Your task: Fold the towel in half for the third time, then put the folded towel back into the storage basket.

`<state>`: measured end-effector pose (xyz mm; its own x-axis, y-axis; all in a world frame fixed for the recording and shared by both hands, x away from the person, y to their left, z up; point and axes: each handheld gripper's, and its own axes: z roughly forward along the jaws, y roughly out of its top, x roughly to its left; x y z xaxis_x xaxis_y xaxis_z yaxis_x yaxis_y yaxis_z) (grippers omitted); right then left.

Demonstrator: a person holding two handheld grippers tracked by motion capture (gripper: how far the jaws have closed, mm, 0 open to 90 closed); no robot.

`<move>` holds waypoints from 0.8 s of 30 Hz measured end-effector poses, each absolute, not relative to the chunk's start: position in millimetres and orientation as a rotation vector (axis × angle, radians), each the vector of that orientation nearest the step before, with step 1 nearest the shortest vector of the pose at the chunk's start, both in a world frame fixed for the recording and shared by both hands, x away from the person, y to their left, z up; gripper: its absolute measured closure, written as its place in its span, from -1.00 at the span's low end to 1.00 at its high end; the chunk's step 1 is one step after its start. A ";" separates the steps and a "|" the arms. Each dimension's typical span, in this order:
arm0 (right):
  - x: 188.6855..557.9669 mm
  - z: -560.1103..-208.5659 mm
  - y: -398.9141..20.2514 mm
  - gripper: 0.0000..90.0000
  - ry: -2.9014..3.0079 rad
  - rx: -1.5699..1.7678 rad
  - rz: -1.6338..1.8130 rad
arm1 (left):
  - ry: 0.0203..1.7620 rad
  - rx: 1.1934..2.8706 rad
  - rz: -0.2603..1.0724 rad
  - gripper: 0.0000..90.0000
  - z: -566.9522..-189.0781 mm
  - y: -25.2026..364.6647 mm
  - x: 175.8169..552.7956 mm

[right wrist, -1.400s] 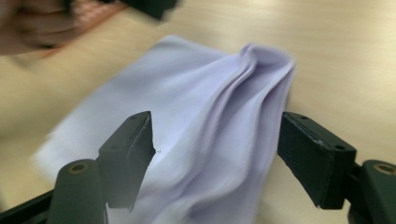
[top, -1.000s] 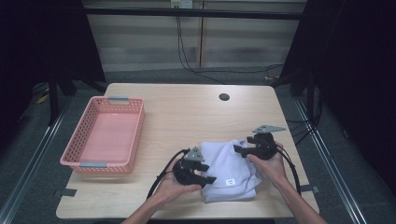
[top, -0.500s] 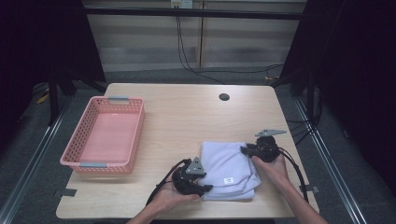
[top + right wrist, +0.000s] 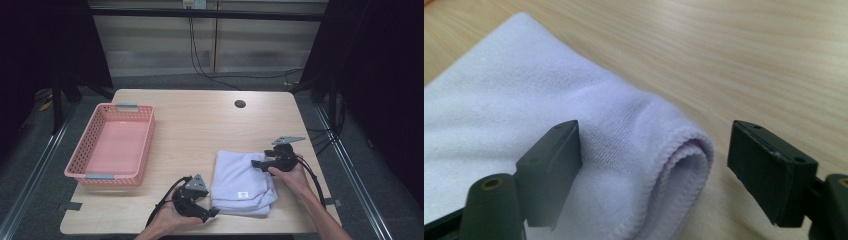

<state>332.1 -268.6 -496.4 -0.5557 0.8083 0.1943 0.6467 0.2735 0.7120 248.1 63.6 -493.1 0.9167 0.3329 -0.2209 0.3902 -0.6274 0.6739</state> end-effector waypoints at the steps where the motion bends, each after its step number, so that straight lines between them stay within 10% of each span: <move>1: 334.4 -497.2 -266.8 -0.62 2.348 1.360 1.148 | 0.506 2.310 -0.089 -0.44 -494.0 62.2 249.2; 24: 339.7 -502.6 -250.7 -0.65 2.471 1.278 1.096 | 0.513 2.333 -0.051 -0.39 -494.5 50.9 253.4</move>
